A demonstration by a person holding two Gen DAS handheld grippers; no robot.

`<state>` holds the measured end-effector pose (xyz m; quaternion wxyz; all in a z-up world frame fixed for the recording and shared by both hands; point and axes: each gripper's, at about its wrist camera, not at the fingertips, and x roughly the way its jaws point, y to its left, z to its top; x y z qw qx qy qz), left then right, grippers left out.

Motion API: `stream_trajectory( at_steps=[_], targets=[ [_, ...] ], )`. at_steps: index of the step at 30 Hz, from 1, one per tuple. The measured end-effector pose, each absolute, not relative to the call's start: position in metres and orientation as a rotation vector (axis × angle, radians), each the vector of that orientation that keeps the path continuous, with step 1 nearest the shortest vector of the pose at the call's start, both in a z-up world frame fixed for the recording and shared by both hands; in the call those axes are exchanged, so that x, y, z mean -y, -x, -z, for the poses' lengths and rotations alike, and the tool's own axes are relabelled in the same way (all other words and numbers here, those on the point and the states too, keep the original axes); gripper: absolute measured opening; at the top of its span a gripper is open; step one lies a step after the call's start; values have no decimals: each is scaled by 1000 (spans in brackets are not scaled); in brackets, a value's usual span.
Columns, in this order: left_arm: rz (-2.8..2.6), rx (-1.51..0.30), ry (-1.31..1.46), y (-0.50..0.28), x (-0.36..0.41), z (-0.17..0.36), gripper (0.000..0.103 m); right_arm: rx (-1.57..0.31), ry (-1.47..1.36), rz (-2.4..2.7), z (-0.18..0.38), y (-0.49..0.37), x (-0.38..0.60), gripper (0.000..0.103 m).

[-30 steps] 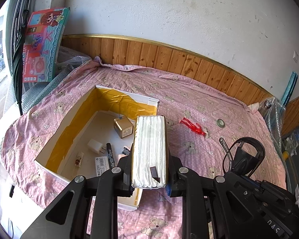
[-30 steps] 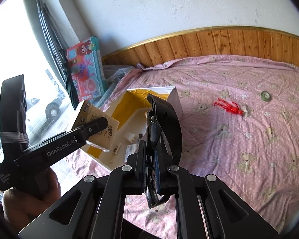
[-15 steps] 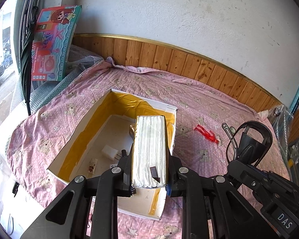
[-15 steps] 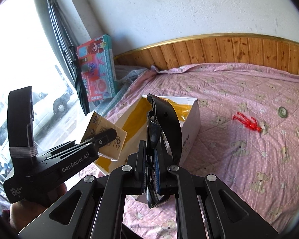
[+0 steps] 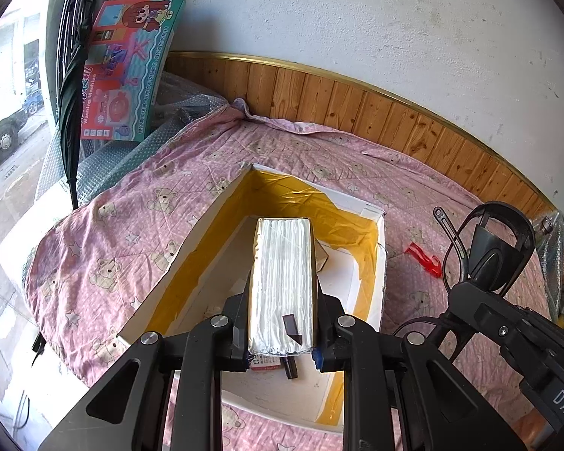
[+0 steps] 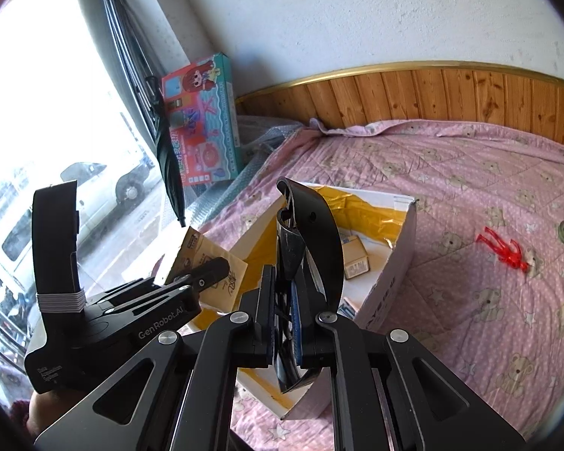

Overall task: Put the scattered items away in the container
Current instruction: 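Open the left gripper to drop the tissue pack while the right drops the glasses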

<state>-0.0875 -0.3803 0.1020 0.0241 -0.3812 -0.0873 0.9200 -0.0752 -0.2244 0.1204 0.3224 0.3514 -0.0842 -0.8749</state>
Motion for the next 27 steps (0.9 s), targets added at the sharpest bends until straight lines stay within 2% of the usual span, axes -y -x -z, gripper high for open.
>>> stream_trajectory(
  at_steps=[19,21,22,23,24,27],
  targets=[
    [-2803,366,1372,150,415,-56,23,186,-1052,2272,-71,154,259,9],
    [-2770,354,1385,162,411,-54,24,173,-1089,2251,-57,171,264,14],
    [-2749,334,1393,171,407,-51,26,140,-1149,2227,-43,183,270,28],
    [-2730,308,1403,181,402,-46,27,116,-1248,2223,-26,195,271,33],
    [-2712,305,1440,192,401,-38,31,130,-1304,2233,-17,201,267,33],
    [-2655,402,1471,203,405,-27,32,147,-1238,2227,-18,192,255,33]
  ],
)
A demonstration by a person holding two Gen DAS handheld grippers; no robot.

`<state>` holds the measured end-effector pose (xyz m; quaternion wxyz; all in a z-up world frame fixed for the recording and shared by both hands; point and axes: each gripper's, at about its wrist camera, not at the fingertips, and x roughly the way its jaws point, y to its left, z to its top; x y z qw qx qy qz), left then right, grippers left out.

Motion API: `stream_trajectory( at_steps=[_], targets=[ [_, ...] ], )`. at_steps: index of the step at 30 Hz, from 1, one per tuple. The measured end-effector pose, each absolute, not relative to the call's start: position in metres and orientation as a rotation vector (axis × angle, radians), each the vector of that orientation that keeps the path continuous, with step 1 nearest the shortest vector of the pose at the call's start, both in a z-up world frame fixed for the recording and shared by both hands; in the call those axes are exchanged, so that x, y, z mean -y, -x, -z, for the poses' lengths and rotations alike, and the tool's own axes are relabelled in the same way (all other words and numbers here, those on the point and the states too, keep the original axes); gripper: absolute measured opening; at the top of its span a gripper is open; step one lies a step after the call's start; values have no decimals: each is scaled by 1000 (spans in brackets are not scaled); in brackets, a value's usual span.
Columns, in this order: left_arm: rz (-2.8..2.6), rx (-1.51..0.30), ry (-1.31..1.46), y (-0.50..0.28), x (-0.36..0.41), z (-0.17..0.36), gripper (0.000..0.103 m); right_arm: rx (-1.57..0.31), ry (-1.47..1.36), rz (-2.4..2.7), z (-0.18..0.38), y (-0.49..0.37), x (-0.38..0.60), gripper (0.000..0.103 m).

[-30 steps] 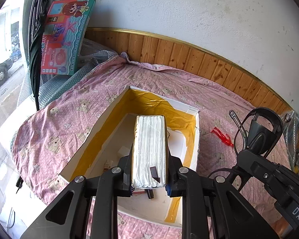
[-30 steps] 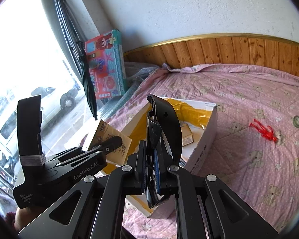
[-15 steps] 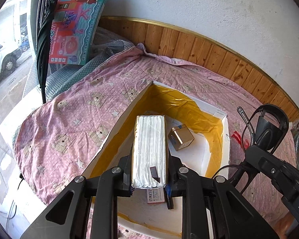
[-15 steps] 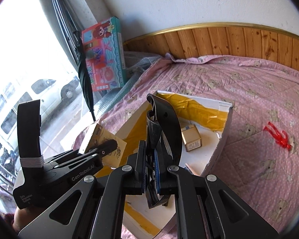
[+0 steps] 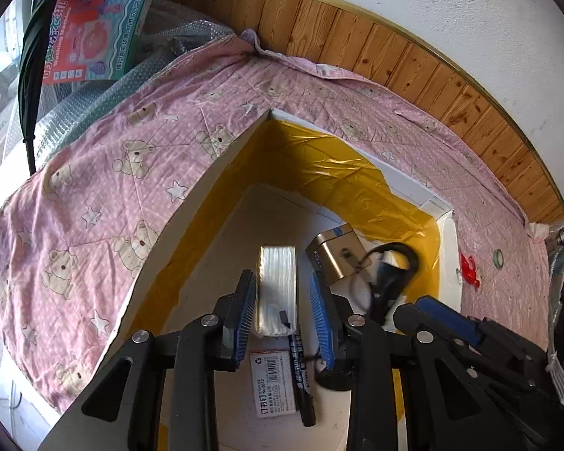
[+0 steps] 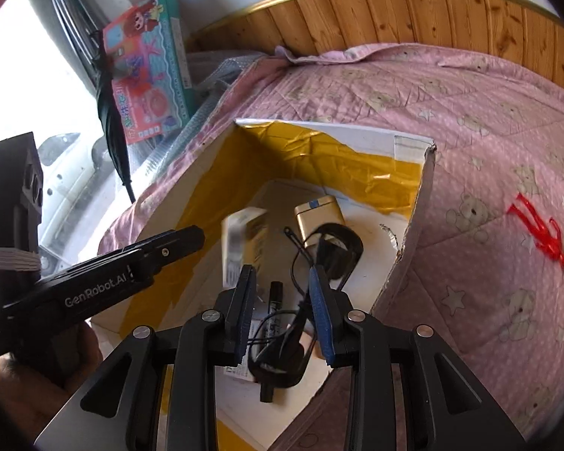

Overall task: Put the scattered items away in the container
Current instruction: 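Open the left gripper to drop the tissue pack while the right drops the glasses, then withdraw both grippers from the box toward the red toy figure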

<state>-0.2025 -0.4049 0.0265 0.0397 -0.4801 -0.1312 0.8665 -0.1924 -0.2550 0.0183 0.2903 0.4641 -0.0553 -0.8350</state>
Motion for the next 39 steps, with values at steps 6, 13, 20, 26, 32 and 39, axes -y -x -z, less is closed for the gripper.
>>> stream_trajectory(
  at_steps=[6,13,20,26,32,39],
  targets=[
    [-2651,443,1474,196,408,-22,35,247,-1211,2230,-20,189,239,33],
    [-2650,417,1478,181,404,-24,35,381,-1203,2235,-18,181,220,33],
    [-2645,371,1450,166,392,-34,38,401,-1176,2209,-23,165,219,36],
    [-2634,332,1455,156,379,-36,38,439,-1154,2202,-22,152,208,36],
    [-2626,313,1438,145,364,-44,41,469,-1155,2201,-21,141,192,36],
    [-2636,239,1387,131,335,-63,46,503,-1147,2218,-22,128,168,36]
  ],
)
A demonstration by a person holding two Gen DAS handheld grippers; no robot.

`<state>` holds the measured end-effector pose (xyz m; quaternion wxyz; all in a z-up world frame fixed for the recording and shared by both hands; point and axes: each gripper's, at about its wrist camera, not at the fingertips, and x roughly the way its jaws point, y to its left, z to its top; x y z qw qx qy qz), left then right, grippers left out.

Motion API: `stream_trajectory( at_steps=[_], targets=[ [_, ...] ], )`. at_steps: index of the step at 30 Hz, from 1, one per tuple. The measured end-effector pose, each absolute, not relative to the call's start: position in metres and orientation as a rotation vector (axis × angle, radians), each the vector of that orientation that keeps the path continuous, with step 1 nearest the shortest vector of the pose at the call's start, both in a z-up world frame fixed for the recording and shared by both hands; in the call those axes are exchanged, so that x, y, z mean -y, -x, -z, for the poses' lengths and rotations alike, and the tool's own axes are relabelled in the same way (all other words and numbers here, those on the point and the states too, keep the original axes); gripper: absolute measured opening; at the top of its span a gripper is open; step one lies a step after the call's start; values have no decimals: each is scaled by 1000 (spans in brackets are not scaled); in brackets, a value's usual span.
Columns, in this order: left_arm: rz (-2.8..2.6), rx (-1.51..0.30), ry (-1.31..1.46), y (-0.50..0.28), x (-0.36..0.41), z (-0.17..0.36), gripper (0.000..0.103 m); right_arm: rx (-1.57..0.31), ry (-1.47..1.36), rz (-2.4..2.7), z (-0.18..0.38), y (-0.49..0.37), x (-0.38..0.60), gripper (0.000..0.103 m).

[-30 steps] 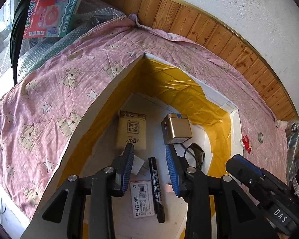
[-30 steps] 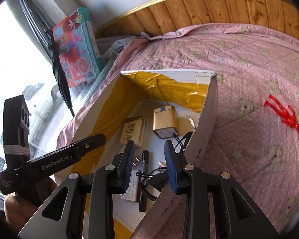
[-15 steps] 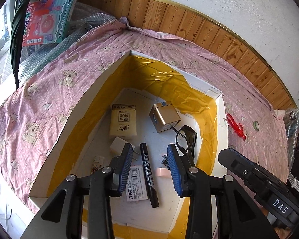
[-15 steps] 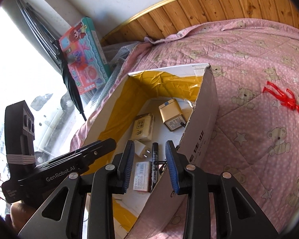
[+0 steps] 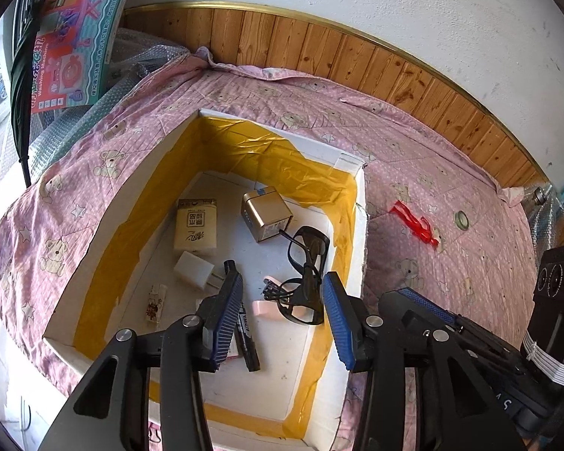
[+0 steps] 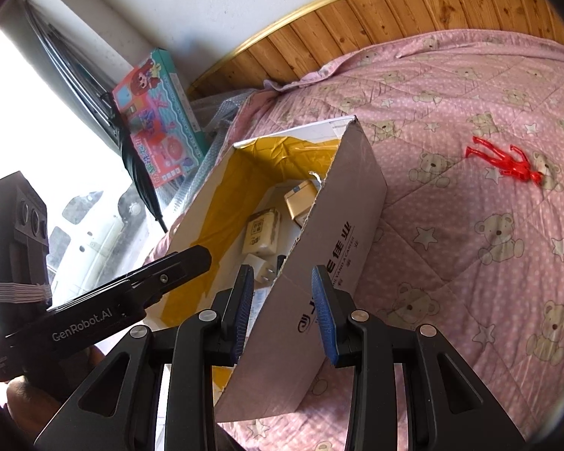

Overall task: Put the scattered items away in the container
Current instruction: 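Withdraw both grippers from the box toward the red toy figure, then grasp the red toy figure with the right gripper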

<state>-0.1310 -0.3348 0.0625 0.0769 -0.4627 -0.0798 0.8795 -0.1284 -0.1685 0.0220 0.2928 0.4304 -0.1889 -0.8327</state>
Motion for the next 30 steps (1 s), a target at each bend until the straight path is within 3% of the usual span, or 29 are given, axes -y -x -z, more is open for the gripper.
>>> stream_trajectory(
  at_steps=[17,30],
  targets=[
    [-2610,132,1323,98,278,-85,51,552,-1144,2313,-19,114,102,36],
    [-2460,75,1374,107,209,-55,51,449,-1235,2498,14,173,35,36]
  ],
)
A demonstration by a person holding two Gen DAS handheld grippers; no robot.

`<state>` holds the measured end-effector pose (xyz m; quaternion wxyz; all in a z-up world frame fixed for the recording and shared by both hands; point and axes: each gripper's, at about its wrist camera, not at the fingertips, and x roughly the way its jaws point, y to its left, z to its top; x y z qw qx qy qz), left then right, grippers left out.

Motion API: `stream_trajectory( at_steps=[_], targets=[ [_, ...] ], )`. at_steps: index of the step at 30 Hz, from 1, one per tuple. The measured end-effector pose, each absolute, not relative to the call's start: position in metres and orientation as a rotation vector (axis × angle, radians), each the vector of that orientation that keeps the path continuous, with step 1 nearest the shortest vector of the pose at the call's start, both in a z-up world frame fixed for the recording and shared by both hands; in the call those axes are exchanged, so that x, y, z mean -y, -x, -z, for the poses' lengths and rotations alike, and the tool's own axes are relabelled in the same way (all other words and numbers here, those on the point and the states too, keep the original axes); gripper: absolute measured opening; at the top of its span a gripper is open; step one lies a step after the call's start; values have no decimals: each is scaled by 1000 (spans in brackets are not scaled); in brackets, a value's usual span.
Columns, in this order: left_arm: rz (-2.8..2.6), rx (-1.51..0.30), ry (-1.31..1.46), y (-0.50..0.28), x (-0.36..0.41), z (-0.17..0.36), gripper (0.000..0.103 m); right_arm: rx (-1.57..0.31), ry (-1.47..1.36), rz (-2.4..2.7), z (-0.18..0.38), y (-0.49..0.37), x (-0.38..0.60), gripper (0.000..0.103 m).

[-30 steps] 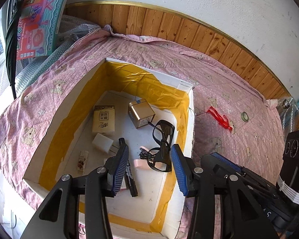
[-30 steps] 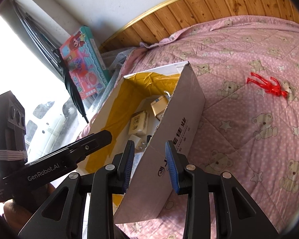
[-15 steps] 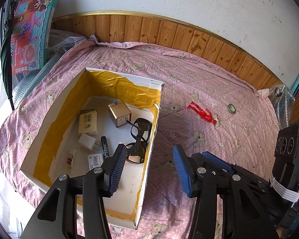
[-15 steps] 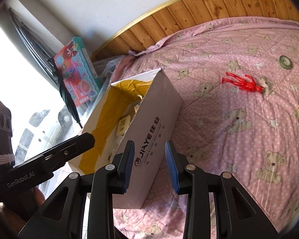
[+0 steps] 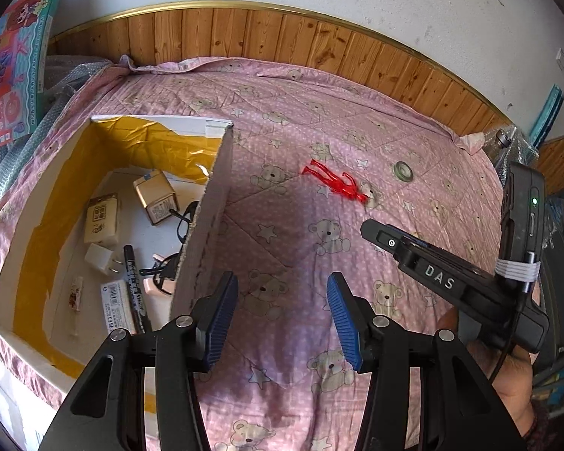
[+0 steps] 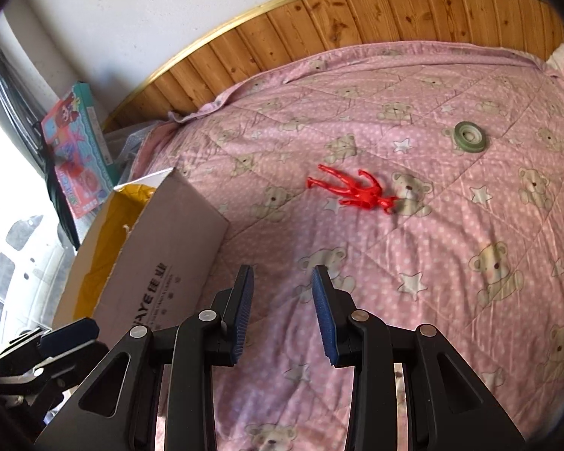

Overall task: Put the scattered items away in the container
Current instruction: 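Grasp the red toy figure with the right gripper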

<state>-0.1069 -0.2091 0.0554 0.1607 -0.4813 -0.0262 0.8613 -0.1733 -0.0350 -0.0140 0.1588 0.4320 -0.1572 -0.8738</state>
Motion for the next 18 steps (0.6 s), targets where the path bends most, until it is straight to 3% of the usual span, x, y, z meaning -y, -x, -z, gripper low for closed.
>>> stream_trajectory(
  at_steps=[6,18],
  targets=[
    [-2382,74,1411,128,178,-35,51,352,-1297,2537,31,214,23,36],
    [-2319,140,1462,158,168,-10,51,28,-1411,2508,86,310,32,49]
  ],
)
